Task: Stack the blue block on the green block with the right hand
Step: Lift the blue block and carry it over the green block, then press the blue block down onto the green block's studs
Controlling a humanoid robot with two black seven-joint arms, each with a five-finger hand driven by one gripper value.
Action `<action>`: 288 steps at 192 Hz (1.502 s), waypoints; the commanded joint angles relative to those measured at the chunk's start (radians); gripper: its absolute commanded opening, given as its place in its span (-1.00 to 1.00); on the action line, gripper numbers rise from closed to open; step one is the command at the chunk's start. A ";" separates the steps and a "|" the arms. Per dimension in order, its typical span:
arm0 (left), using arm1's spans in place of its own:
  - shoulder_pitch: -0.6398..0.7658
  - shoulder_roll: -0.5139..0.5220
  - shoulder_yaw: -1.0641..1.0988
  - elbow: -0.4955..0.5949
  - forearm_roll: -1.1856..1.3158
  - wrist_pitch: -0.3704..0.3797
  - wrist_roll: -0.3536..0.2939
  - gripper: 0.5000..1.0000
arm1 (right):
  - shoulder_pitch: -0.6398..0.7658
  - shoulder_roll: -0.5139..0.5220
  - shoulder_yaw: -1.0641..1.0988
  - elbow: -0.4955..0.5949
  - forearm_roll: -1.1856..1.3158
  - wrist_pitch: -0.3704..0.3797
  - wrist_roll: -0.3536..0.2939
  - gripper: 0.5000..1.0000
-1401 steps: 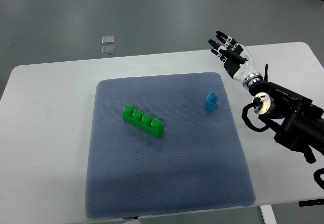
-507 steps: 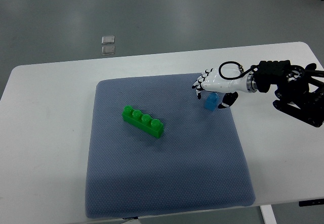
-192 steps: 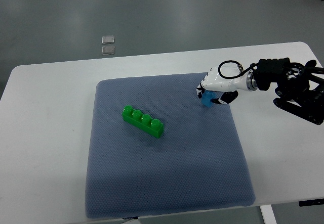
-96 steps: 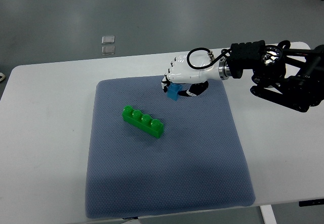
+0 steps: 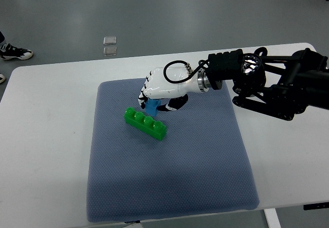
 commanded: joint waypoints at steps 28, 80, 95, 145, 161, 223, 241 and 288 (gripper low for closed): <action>0.000 0.000 0.000 0.000 0.000 0.000 0.000 1.00 | -0.009 0.046 -0.004 -0.026 -0.005 -0.001 -0.001 -0.52; 0.000 0.000 0.000 0.000 0.000 0.000 0.000 1.00 | -0.020 0.051 -0.005 -0.031 -0.006 -0.001 -0.001 -0.52; 0.000 0.000 0.000 0.000 0.000 0.000 0.000 1.00 | -0.021 0.052 -0.005 -0.043 -0.006 -0.002 -0.001 -0.52; 0.000 0.000 0.000 0.000 0.000 0.000 0.001 1.00 | -0.030 0.052 -0.005 -0.049 -0.006 -0.002 -0.001 -0.52; 0.000 0.000 0.000 0.000 0.000 0.000 0.000 1.00 | -0.038 0.057 -0.007 -0.049 -0.008 -0.002 -0.002 -0.52; 0.000 0.000 0.000 0.000 0.000 0.000 0.000 1.00 | -0.043 0.075 -0.007 -0.062 -0.012 -0.002 -0.002 -0.52; 0.000 0.000 0.000 0.000 0.000 0.000 0.000 1.00 | -0.043 0.075 -0.007 -0.065 -0.012 -0.004 -0.007 -0.52; 0.000 0.000 0.000 0.000 0.000 0.000 0.000 1.00 | -0.049 0.078 -0.008 -0.072 -0.012 -0.007 -0.007 -0.52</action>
